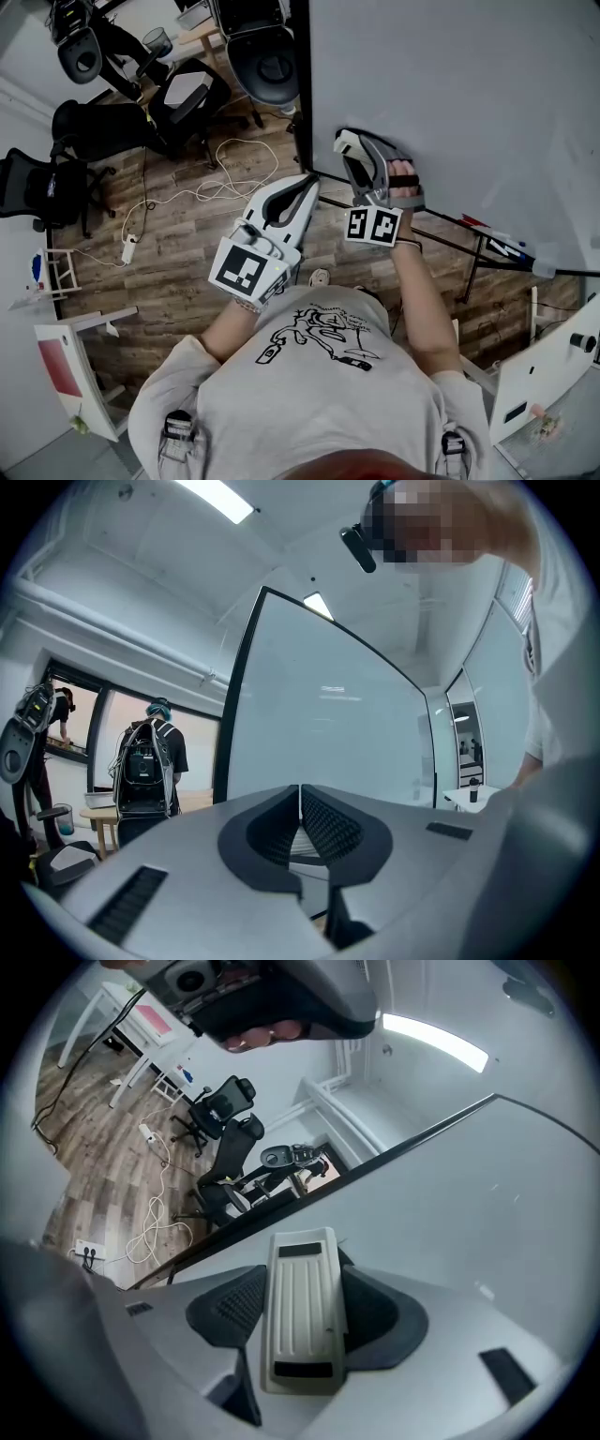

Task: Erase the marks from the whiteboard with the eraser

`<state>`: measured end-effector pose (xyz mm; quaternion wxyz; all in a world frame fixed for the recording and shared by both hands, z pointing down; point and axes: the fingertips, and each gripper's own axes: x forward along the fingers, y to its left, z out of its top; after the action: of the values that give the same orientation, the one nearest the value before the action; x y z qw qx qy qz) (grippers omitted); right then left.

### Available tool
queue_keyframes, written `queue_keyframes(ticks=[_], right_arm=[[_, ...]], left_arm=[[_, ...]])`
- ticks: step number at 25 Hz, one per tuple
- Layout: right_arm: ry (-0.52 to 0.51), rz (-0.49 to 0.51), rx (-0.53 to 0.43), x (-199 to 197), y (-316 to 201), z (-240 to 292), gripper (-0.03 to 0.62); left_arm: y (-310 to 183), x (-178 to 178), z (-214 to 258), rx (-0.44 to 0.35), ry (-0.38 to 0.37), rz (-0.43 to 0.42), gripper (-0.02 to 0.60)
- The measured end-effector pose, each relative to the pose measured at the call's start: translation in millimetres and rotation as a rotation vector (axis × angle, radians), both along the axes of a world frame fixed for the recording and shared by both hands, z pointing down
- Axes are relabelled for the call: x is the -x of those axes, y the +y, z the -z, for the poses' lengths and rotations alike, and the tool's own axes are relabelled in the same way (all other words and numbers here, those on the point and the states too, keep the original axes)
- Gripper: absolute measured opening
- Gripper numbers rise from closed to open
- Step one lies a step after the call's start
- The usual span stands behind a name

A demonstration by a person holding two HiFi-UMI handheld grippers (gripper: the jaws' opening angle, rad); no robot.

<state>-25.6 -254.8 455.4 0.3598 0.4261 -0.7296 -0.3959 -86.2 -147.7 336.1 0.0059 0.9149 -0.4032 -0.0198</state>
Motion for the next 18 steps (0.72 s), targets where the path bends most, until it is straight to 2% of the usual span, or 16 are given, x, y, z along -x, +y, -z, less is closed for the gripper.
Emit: queue_keyframes(ticks=[5,9,13,18], right_arm=[[-0.015,0.032,0.111,11,0,-34,0.259],[-0.044,0.053,0.185,15,5,-38,0.262],[-0.135,0.097,0.185,16,24,-11,0.262],[-0.370,0.096,0.236,5,49,32,0.262]], left_arm=[[2,5,1,-0.004,0.000,0.020,0.023],[5,10,5,-0.011,-0.002,0.038,0.023],[9,14,5,-0.010,-0.002,0.054,0.023],[13,16,11,-0.015,0.010,0.065,0.023]])
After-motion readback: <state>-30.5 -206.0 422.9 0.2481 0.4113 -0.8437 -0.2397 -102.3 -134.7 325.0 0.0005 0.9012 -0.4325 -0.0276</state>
